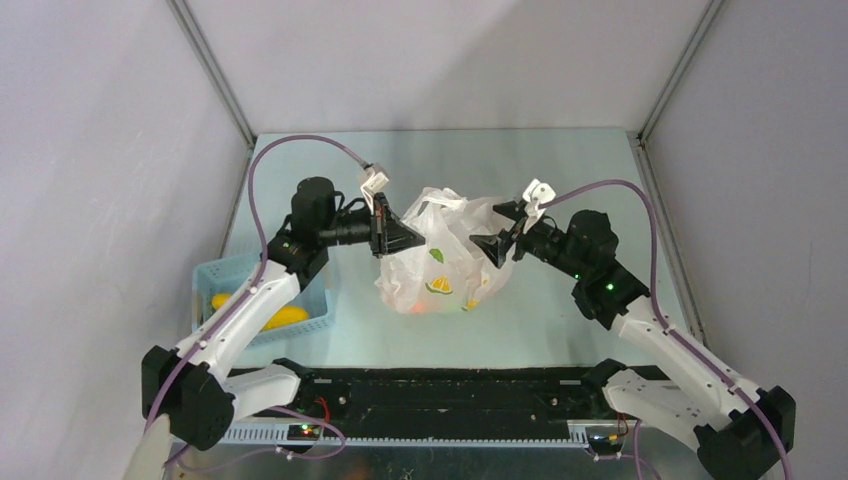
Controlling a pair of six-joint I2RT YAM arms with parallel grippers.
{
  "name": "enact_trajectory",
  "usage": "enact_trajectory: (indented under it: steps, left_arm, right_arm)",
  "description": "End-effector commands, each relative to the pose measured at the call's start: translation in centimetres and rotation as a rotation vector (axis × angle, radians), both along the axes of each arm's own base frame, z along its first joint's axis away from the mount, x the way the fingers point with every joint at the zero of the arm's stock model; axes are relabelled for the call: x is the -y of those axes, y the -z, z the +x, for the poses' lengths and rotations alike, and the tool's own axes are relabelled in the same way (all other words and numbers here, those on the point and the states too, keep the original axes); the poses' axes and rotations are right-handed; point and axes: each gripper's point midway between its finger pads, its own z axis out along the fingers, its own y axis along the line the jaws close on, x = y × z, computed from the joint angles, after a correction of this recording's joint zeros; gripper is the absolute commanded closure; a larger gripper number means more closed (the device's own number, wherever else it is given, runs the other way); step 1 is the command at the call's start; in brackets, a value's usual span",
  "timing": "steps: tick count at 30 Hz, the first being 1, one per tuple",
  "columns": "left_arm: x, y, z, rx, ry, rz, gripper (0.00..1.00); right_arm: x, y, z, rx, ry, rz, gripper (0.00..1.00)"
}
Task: Place the fake fruits into the plastic bag and tie a complex knot
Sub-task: Tie the plastic bag at the center of the board.
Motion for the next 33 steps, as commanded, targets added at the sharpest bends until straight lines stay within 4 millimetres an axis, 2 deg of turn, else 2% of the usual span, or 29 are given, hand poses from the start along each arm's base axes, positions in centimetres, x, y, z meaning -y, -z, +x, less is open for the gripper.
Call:
enact_trajectory:
  steps: [1, 5, 7, 9, 11, 12, 13, 14, 16, 19, 23, 26, 27, 30, 32, 33]
  left_arm:
    - [0.4, -1.2, -0.6, 0.021, 0.063, -0.053, 0.97]
    - [0.4, -0.8, -0.2, 0.010, 0.057, -0.048, 0.97]
    - [0.3, -0.8, -0.2, 0.005, 0.056, -0.045, 0.97]
    - [0.2, -0.8, -0.2, 0.009, 0.052, -0.042, 0.97]
    - [0.0, -0.8, -0.2, 0.015, 0.042, -0.037, 0.97]
    - [0.0, -0.7, -0.2, 0.014, 0.041, -0.035, 0.97]
    - [-0.1, -0.7, -0.1, 0.014, 0.040, -0.035, 0.97]
    - [-0.1, -0.6, -0.1, 0.013, 0.039, -0.035, 0.97]
    - [-0.1, -0.6, -0.1, 0.013, 0.042, -0.035, 0.98]
    - [-0.2, -0.6, -0.1, 0.014, 0.039, -0.034, 0.98]
    - [-0.1, -0.5, -0.1, 0.011, 0.040, -0.041, 1.00]
    - [0.1, -0.2, -0.1, -0.014, 0.052, -0.052, 1.00]
    - [0.2, -0.2, -0.1, -0.023, 0.055, -0.059, 1.00]
    - [0.4, 0.0, -0.1, -0.042, 0.066, -0.074, 1.00]
    - [0.4, 0.0, -0.1, -0.043, 0.065, -0.077, 1.00]
    - [0.4, 0.1, -0.1, -0.043, 0.065, -0.077, 1.00]
  right_arm:
    - [-0.9, -1.8, 1.7, 0.161, -0.015, -0.014, 0.21]
    - [-0.8, -1.0, 4.7, 0.171, 0.086, -0.025, 0.22]
    - [-0.4, -1.0, 5.7, 0.171, 0.142, -0.011, 0.26]
    - [0.1, -1.8, 6.2, 0.174, 0.187, 0.022, 0.38]
    - [1.0, -2.4, 6.8, 0.163, 0.258, 0.062, 0.54]
    - [1.5, -2.7, 6.9, 0.148, 0.287, 0.083, 0.71]
    - [2.6, -2.6, 7.5, 0.136, 0.354, 0.091, 0.79]
    - [3.3, -2.4, 7.8, 0.111, 0.393, 0.100, 0.94]
    - [5.5, -1.6, 8.4, 0.061, 0.505, 0.103, 1.00]
    - [9.3, -1.3, 8.4, 0.007, 0.672, 0.123, 1.00]
    - [12.5, -0.5, 6.8, -0.056, 0.789, 0.110, 1.00]
    - [13.1, -0.4, 5.9, -0.085, 0.797, 0.123, 1.00]
    - [13.2, 0.5, 5.4, -0.116, 0.792, 0.105, 1.00]
    - [12.5, 1.1, 4.6, -0.152, 0.735, 0.088, 1.00]
    - [12.2, 1.0, 3.8, -0.172, 0.704, 0.100, 0.86]
    - [12.3, 0.4, 3.2, -0.171, 0.692, 0.111, 0.69]
